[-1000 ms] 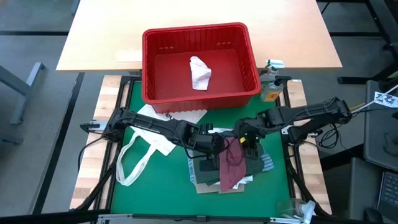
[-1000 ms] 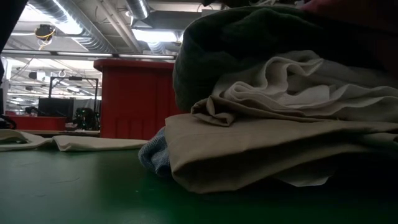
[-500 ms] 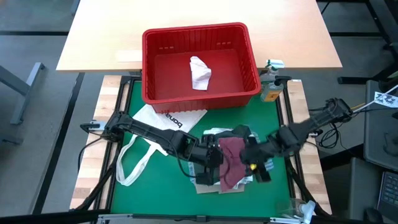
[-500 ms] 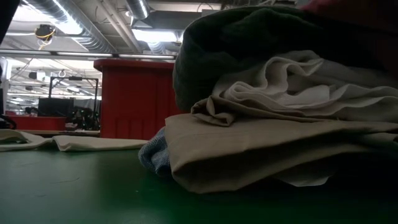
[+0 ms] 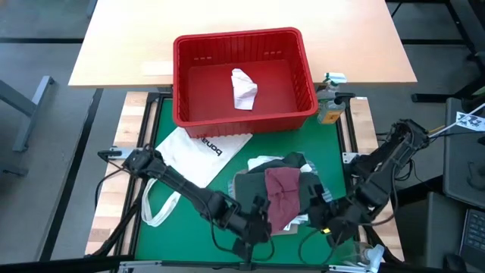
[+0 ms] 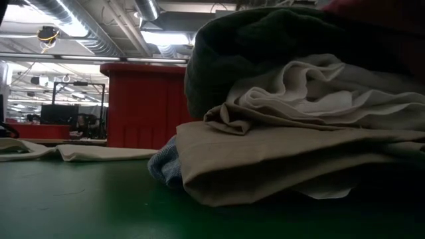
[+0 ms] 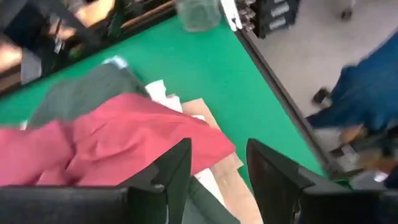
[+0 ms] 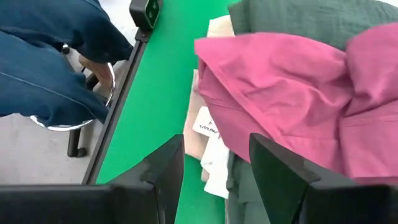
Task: Fold Laundry from Bin
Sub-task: Fold the pink underwear
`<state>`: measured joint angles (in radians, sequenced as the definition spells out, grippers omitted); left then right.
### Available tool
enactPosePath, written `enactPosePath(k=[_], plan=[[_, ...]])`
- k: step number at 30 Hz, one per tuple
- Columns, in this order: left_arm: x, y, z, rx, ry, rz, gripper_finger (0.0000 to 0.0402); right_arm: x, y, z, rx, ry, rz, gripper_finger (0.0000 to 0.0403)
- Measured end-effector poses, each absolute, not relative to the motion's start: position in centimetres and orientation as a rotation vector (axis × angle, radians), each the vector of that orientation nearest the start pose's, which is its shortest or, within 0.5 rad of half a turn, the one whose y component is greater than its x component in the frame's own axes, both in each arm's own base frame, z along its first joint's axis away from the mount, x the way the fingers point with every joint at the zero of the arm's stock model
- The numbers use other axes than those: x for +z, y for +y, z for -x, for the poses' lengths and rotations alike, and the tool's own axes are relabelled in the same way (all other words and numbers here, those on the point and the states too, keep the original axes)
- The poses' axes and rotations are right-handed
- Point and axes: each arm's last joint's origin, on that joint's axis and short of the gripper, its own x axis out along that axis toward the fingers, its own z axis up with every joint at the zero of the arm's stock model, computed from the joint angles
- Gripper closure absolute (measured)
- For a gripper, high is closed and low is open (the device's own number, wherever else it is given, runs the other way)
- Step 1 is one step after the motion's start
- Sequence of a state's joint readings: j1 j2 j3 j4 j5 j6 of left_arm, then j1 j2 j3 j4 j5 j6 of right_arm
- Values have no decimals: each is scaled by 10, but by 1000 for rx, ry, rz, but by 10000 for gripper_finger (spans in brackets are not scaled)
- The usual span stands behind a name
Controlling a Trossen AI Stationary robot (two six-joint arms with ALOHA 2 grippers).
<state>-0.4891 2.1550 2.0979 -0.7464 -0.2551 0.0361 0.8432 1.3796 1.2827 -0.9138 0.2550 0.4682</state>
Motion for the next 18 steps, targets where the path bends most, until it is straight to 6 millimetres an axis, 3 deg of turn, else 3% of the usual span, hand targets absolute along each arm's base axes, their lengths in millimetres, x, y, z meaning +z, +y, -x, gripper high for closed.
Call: enactPosePath(k=[5,10,18], plan=[[277,-240,-431,-279,724,-612,253,319,203,-180,301,933,100,221],[255,-248,-443,-302,691,-736,253,320,206,-180,311,903,85,221],[251,-242,-444,-305,715,-885,253,320,206,-181,312,900,83,221]])
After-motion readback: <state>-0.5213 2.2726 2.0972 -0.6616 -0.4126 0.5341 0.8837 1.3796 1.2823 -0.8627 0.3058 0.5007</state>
